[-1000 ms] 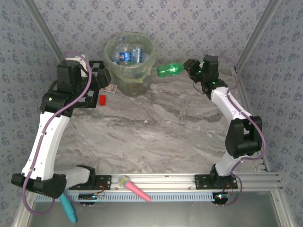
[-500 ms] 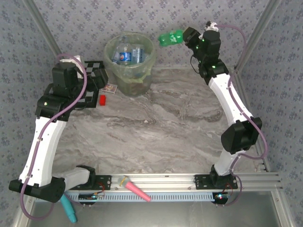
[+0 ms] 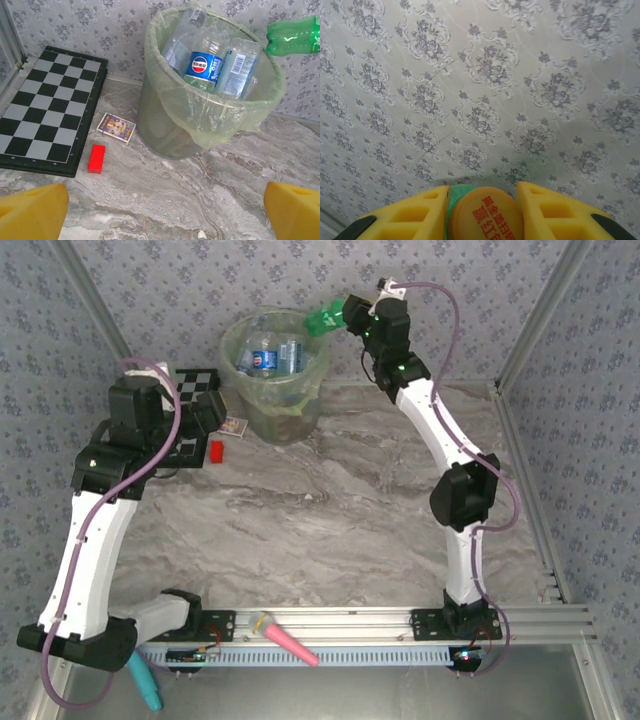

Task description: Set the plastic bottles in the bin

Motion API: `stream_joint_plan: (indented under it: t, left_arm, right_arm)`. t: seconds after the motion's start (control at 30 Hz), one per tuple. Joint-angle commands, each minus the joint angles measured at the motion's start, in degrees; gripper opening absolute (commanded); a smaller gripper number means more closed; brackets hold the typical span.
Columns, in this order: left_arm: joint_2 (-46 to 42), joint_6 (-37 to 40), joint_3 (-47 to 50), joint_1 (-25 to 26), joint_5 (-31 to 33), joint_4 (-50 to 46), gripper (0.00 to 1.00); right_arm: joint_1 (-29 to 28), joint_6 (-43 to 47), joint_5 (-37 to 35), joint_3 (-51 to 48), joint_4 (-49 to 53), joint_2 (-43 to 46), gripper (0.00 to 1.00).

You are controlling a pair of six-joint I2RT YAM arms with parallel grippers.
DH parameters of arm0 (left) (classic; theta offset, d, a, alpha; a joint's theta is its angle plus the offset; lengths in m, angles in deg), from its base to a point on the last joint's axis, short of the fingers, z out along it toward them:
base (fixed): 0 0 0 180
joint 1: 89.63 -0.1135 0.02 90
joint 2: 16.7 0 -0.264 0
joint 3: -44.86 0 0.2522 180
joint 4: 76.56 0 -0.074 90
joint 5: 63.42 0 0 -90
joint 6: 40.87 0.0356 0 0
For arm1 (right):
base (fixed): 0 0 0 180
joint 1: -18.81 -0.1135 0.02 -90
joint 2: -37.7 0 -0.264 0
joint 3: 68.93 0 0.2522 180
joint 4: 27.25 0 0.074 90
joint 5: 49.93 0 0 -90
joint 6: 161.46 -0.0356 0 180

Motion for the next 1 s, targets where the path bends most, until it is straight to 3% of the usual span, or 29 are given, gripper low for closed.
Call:
stream_joint_plan:
  t: [0.0, 0.3, 0.7, 0.77, 0.87, 0.9, 0.93, 0.97]
  left_arm:
    - [-1.9, -0.8, -2.2, -0.5, 1.6, -1.2, 1.0]
    - [-2.2, -0.4, -2.0, -0.5, 2.6, -1.8, 1.0]
    - [-0.9, -0.3, -1.5, -0.6, 2.3, -1.1, 1.0]
    - [-0.7, -0.3, -1.6, -0.6, 2.3, -1.2, 1.0]
    - [-0.6, -0.2, -1.6, -0.6, 2.3, -0.9, 1.0]
    - [-0.5, -0.1, -1.6, -0.6, 2.4, -0.9, 1.0]
    - [-0.4, -0.1, -1.6, -0.6, 2.3, -0.8, 1.0]
    - [-0.4, -0.1, -1.6, -0.6, 2.3, -0.6, 1.0]
  right_arm:
    - [-0.8, 3.3, -1.4, 6.2, -1.2, -3.4, 0.34]
    - [-3.1, 6.7, -0.6, 15.6, 1.3, -12.5, 0.36]
    - [-3.8, 3.4, 4.6, 17.0, 0.8, -16.8, 0.4]
    - [-3.9, 3.1, 5.3, 17.0, 0.9, -17.0, 0.47]
    - [-3.8, 3.5, 5.7, 17.5, 2.6, -16.4, 0.77]
    - [-3.8, 3.9, 5.7, 17.4, 3.0, -16.0, 0.92]
    - [-3.7, 4.1, 5.7, 17.2, 3.5, -15.4, 1.0]
    - [-3.5, 4.2, 5.5, 16.9, 3.8, -14.6, 1.0]
